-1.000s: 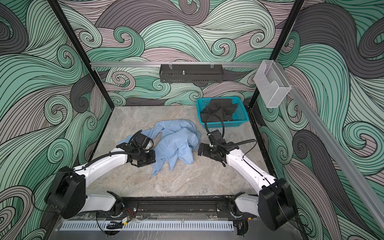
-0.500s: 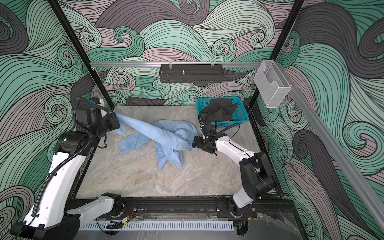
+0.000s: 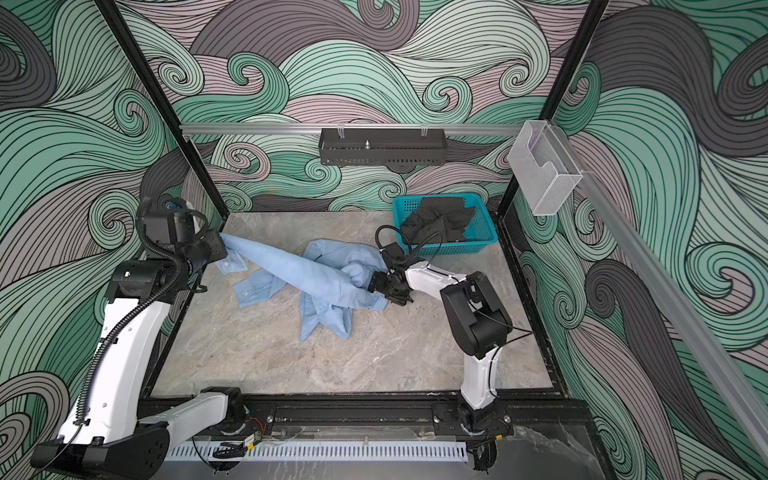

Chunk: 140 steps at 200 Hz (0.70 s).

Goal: Fold and stack the long sleeve shirts
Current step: 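Lift the shirt with both grippers and stretch it apart above the table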

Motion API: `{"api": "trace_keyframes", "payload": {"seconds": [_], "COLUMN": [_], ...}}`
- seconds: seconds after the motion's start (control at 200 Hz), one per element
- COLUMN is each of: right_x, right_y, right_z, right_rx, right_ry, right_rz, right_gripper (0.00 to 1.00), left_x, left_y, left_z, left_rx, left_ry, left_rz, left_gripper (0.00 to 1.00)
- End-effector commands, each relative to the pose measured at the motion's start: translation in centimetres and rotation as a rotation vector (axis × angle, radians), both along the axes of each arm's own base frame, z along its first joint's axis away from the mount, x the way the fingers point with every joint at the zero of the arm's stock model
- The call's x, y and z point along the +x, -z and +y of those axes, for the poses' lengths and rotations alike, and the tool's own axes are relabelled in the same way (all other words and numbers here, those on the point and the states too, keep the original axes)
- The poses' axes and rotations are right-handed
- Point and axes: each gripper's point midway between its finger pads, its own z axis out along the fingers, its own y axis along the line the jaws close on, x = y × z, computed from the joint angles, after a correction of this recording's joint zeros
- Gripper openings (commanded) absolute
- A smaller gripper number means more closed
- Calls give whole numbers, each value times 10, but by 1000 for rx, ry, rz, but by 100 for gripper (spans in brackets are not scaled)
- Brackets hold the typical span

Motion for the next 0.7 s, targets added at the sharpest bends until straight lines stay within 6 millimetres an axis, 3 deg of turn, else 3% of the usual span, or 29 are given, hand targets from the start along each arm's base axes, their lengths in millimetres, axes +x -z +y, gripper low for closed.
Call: {"api": "trace_keyframes", "payload": {"seconds": [0.0, 0.045, 0.12, 0.145, 0.245, 0.385, 0.441, 0.501, 0.526, 0.546, 0.556, 0.611, 0.696], "right_x": [-15, -13, -8, -5, 16, 66, 88, 108, 118, 120, 121, 126, 127], "right_y": [8, 7, 0, -6, -58, -171, -217, -262, -291, -309, -307, -365, -417], "right_z": [6, 13, 20, 18, 1, -35, -46, -57, -56, -56, -55, -54, -59], "right_rx": [22, 47, 96, 93, 4, -83, -96, -99, -77, -57, -53, 31, 179], "right_ry": [52, 43, 41, 39, 3, -28, -39, -48, -57, -68, -79, -77, -54], "right_rz": [51, 36, 13, -3, -125, -319, -391, -453, -512, -542, -532, -662, -785], "right_gripper": [78, 62, 9, 0, 0, 0, 0, 0, 0, 0, 0, 0, 0], "left_x": [-1, 0, 2, 3, 10, 41, 59, 78, 86, 93, 95, 104, 105], "left_y": [-2, -1, 0, -1, -5, -14, -26, -49, -58, -64, -68, -102, -149], "left_z": [5, 5, 8, 9, 17, 28, 33, 39, 42, 44, 44, 47, 51], "left_rx": [13, 11, 13, 15, 17, -15, -43, -52, -53, -54, -55, -53, -40], "left_ry": [-15, -14, -22, -25, -46, -59, -60, -62, -66, -69, -69, -65, -61], "left_rz": [10, 12, 13, 11, 1, -22, -58, -113, -130, -138, -143, -211, -302], "left_gripper": [0, 0, 0, 0, 0, 0, 0, 0, 0, 0, 0, 0, 0]}}
